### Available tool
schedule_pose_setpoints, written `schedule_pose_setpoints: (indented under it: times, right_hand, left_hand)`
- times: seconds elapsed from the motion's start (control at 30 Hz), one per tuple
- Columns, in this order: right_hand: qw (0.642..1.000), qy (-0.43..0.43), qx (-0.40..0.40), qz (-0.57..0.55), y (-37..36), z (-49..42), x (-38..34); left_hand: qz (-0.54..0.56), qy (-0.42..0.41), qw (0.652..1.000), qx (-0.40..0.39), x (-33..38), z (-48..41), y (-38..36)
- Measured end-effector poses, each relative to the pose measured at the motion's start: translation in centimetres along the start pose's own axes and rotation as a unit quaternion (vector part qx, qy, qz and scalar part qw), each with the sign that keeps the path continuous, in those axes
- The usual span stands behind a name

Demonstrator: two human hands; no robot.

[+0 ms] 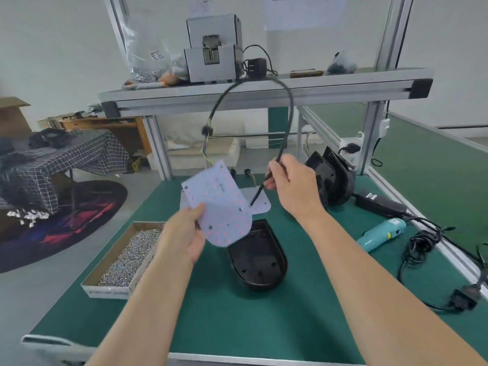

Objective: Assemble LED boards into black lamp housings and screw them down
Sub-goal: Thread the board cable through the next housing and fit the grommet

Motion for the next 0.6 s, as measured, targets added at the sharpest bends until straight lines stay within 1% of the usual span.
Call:
schedule_pose_setpoints:
  times: [0.07,0.13,0.23,0.3,0.37,0.43,0.5,0.6]
  right_hand:
    - [0.998,0.009,-0.034,0.054,-0.7,0.5,0.2]
    - [0.995,0.002,-0.055,0.081,-1.4,1.0,1.1]
    - [0.996,-0.036,-0.051,0.068,-1.6,1.8,2.9]
    - [0.997,-0.069,-0.028,0.030,-1.2,2.0,3.8]
    - [0.996,-0.089,-0.011,0.006,-0.7,1.9,4.3]
    - [0.995,-0.104,-0.004,-0.008,-0.4,1.8,4.6]
    - [0.991,-0.127,0.008,-0.028,-0.1,1.8,5.0]
    - [0.979,-0.178,0.050,-0.081,0.8,2.1,6.1]
  left_hand:
    - [-0.017,0.055,0.998,0.031,-3.5,-0.4,0.9]
    - [-0.046,0.098,0.993,0.044,-6.1,-0.4,1.2]
    - [-0.055,0.133,0.989,0.033,-8.3,-0.3,1.1]
    - [-0.057,0.151,0.987,-0.011,-9.1,-0.2,0.5]
    - [-0.059,0.168,0.981,-0.081,-9.9,0.0,-0.5]
    - [-0.051,0.163,0.976,-0.133,-10.5,-0.1,-1.2]
    - [-0.037,0.142,0.976,-0.158,-10.7,-0.4,-1.3]
    - [-0.025,0.130,0.978,-0.160,-10.6,-0.8,-0.7]
Point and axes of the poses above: each hand's wrist, its own z-axis away from the middle knuckle, its own y-axis out of the back of the hand, x = y × z, the point moved 9 cm from there along -z, towards the middle knuckle, and after that the axes turned 13 degrees about -z, right-handed, at the moved point
